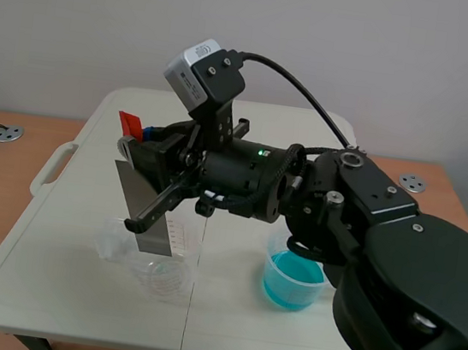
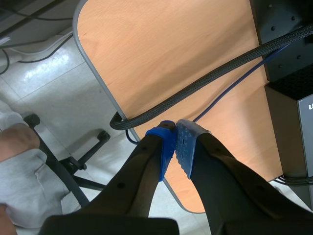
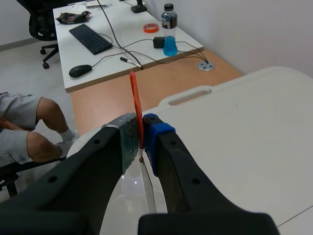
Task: Hold the metal plate by the orange handle, dip it into the blue solution, take it out and point at it, then put the plate back in the beaker on the left.
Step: 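Lift the metal plate out of the left beaker, then move the plate over the blue solution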
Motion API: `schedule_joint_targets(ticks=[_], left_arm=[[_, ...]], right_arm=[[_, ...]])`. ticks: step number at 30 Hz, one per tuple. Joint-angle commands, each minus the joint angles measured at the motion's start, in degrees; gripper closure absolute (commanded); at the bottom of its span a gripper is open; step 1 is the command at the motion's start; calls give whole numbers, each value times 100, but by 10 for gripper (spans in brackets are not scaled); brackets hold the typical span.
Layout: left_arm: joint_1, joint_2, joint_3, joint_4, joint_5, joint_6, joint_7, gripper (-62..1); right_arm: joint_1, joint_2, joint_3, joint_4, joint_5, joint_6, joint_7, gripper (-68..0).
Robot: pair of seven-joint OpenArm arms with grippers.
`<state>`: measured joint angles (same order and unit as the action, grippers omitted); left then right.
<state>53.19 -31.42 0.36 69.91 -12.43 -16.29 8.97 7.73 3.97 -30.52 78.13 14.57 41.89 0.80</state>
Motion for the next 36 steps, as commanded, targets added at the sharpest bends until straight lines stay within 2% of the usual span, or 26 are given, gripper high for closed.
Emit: schedule_joint_targets(ticks=[1, 12, 16, 22, 28, 33, 36], left_arm=[[90, 26, -31, 98, -20, -11, -13, -42], [-249, 24, -120, 103, -15, 31, 160, -42], [-481, 7, -374, 229, -15, 31, 162, -42], [-874, -4, -1067, 809, -15, 33, 162, -43], [-1447, -7, -1582, 1419, -15, 31, 157, -43], [-2087, -2, -1580, 1692, -22, -2, 149, -42], [-2520, -2, -1578, 1735, -33, -186, 111, -42]], right_arm=[[9, 107, -35, 286, 98, 83, 107, -13], [-299, 695, -13, 1805, 101, 83, 107, -13], [-391, 907, 90, 2299, 105, 83, 109, -13], [-619, 1252, 426, 2970, 181, 83, 105, -13], [-909, 1705, 931, 3462, 678, 83, 103, -13], [-1126, 2168, 1473, 3611, 1322, 83, 109, -13], [-1226, 2457, 1814, 3615, 1703, 83, 109, -13]])
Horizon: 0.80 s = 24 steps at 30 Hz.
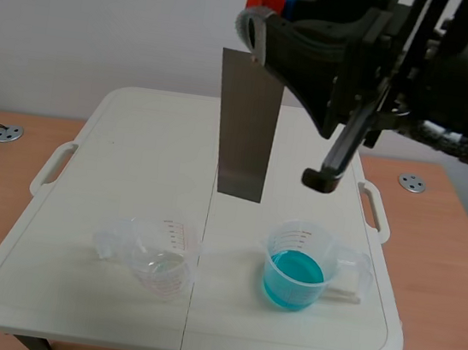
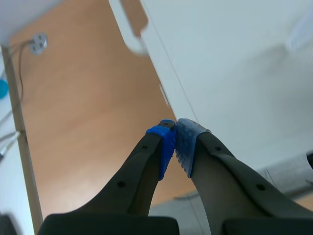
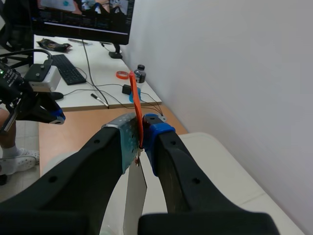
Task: Hold the metal plate by the orange handle, dip it into the blue solution, take it out and point at it, then put the plate back in the beaker on the left.
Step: 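Move the plate over the blue solution, then point at the plate with the left hand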
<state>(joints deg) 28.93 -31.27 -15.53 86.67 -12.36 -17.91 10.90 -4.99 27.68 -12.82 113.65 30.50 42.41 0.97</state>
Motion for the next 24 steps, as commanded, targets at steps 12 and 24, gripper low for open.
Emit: schedule_joint_targets(ticks=[12, 24], left_arm=[[-1491, -17, 962, 61, -46, -1222, -81, -42], [-2474, 345, 2111, 50, 9, -1635, -72, -42]], right_arm=[[-234, 1182, 988, 63, 1268, 31, 111, -13], [-376, 1248, 1130, -367, 1263, 31, 109, -13]])
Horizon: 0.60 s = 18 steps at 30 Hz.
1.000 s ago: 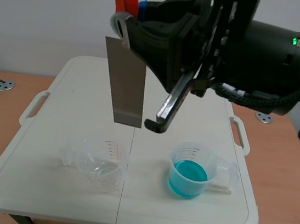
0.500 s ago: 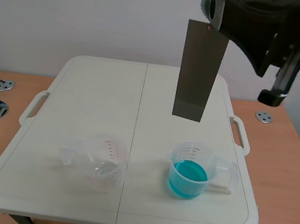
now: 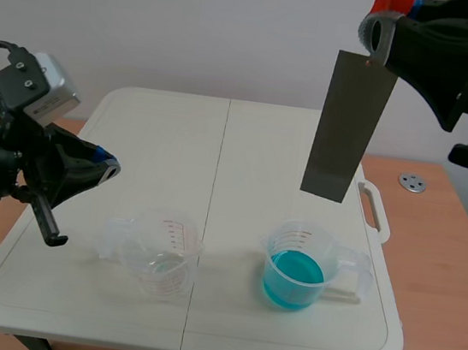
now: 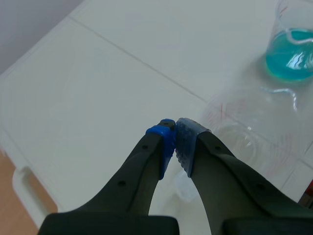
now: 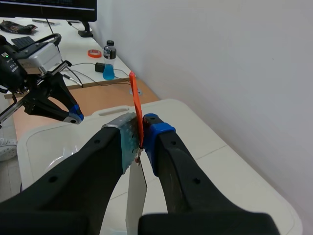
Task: Hold the metal plate by the orange handle, dip it into the blue solution, take it out and point at it, then put the plate back in the beaker on the left.
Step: 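Point at the plate with the left hand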
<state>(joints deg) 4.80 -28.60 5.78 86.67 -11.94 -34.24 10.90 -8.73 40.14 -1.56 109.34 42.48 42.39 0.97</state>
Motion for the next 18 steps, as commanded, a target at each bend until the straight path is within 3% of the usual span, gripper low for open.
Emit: schedule_joint_targets(ticks=[1, 13, 18], left_arm=[[-129, 151, 37, 48, -15, -2, -72, -42], [-859, 1010, 1126, -398, 887, 7, -68, -42], [-1134, 1281, 1386, -769, 984, 4, -76, -42]], right_arm=[[-2, 2, 4, 63, 66, 33, 109, -13], [-2, 0, 0, 63, 72, 33, 114, -13], [-2, 0, 0, 63, 72, 33, 109, -13]])
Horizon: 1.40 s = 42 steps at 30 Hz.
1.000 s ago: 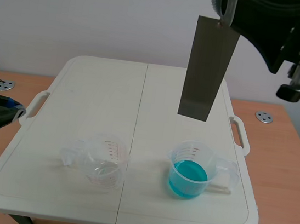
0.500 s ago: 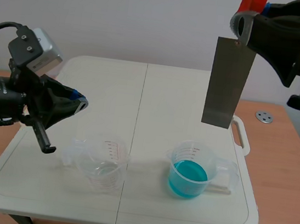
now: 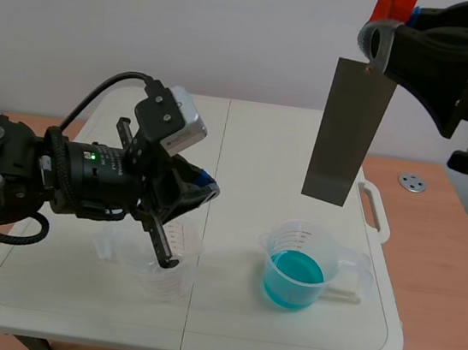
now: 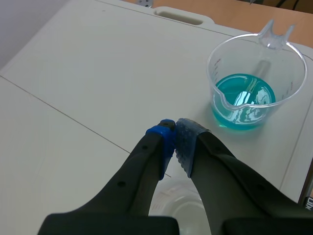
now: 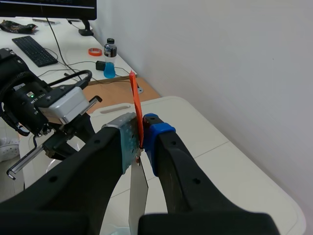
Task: Hold the metal plate by the orange handle, dip it into the blue solution, take it out and point at it, then put the plate back in the beaker on the left.
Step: 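Point at the plate with the left hand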
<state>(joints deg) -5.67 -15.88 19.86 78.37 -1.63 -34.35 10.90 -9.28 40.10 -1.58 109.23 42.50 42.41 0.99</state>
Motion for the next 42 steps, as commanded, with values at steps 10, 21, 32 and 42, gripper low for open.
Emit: schedule_joint_targets(ticks=[10, 21, 32, 42], left_arm=[[-442, 190, 496, -153, 103, 7, -214, -42], [-498, 190, 597, -153, 103, 9, -640, -42], [-496, 153, 590, -153, 105, 31, -636, -42], [205, -732, -341, 678, -212, 833, -647, -42]], right_arm=[[52, 2, 2, 74, 85, 31, 105, -13], [52, -37, 2, 74, 83, 31, 101, -13], [52, -76, 2, 74, 83, 31, 79, -13], [55, -76, 2, 74, 83, 31, 61, -13]])
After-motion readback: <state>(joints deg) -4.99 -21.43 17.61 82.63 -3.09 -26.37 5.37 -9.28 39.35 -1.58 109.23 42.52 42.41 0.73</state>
